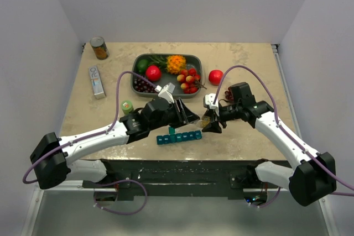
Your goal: Sort the pills into containers
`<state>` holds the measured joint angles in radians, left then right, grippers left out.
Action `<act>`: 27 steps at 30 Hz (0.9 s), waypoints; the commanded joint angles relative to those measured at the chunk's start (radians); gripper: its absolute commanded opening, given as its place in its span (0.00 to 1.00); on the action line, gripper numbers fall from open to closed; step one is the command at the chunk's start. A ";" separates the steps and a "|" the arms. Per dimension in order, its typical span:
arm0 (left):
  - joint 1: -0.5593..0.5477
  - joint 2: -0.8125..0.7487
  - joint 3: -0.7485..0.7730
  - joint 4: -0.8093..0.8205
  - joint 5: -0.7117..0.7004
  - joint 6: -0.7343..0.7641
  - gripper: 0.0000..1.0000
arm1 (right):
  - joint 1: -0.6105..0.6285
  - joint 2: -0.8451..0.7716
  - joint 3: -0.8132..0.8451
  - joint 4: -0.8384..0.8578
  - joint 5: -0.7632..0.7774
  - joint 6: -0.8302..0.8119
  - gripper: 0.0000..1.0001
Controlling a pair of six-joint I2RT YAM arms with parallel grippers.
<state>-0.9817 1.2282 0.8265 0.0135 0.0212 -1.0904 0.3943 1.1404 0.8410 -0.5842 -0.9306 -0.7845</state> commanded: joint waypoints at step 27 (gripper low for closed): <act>-0.015 -0.674 -0.403 0.146 0.218 1.085 1.00 | -0.041 -0.024 -0.002 -0.037 -0.094 -0.154 0.00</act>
<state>-0.9962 0.5953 0.4603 0.0559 0.2428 -0.3786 0.3584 1.1374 0.8249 -0.5838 -0.9474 -0.8570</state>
